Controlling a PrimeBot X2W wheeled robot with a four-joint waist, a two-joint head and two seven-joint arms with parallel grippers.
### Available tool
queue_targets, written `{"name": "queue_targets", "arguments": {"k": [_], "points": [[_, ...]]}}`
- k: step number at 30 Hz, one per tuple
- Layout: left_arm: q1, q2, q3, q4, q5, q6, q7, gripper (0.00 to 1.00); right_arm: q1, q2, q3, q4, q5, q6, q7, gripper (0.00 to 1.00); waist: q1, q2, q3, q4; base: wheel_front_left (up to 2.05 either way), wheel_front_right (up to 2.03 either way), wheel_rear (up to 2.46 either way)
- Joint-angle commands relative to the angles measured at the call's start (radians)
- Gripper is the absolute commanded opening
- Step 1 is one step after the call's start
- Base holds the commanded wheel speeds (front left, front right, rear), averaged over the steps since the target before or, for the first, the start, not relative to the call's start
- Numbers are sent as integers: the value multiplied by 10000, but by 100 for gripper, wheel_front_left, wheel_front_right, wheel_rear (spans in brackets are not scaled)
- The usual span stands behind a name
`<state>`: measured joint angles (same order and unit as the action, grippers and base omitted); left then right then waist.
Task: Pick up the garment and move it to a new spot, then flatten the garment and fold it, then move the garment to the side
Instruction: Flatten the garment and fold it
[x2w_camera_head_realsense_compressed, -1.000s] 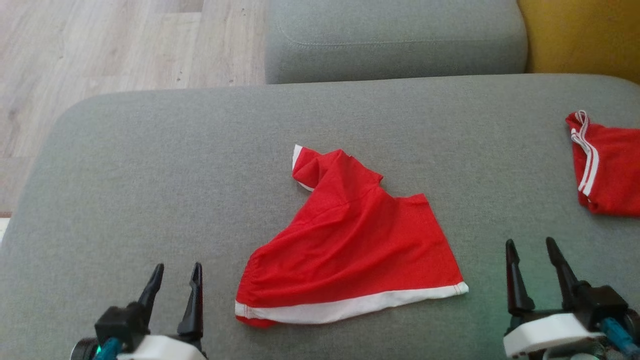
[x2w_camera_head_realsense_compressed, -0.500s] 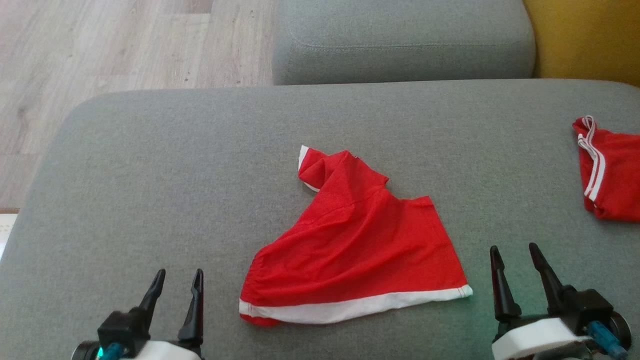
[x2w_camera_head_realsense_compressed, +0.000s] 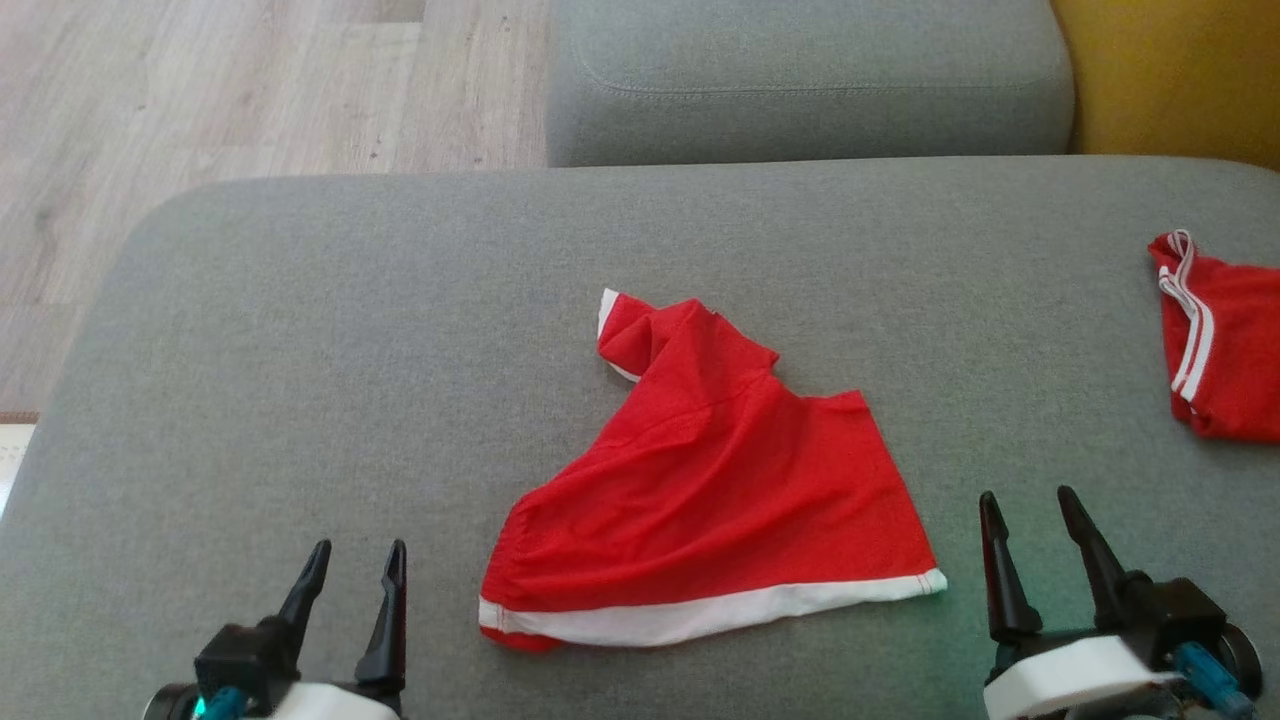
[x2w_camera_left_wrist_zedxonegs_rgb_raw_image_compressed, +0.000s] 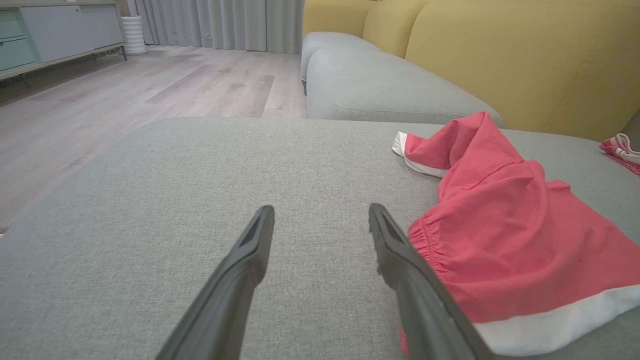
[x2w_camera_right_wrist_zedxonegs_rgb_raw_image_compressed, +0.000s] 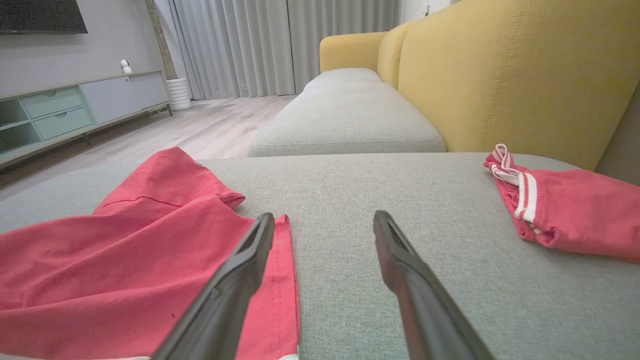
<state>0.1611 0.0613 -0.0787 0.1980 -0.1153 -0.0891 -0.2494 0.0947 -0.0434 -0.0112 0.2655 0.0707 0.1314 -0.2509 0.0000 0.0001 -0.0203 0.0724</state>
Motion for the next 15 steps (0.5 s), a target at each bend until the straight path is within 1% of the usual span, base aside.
{"name": "queue_targets", "arguments": {"k": [1,8,12,13,15], "points": [[-335,-16,436,-263,117,-24,-124,100,-281,-68,245,-279,59,-7,-109,100,0,-1,1,4,0,0,0],[-364,-61,485,-238,187,-92,-124,100,-299,-68,230,-269,175,-7,-109,100,0,-1,-7,37,0,0,0],[-385,-77,308,339,129,-116,-87,100,-454,-68,317,-227,574,-7,-109,100,0,-1,-47,12,0,0,0],[-448,-74,240,390,116,-130,77,100,-493,-68,368,-64,587,-7,-36,100,0,-1,-52,16,0,0,0],[-549,20,81,387,76,-184,721,100,-633,-68,560,177,448,-7,480,100,0,-1,-57,26,0,0,0]]}}
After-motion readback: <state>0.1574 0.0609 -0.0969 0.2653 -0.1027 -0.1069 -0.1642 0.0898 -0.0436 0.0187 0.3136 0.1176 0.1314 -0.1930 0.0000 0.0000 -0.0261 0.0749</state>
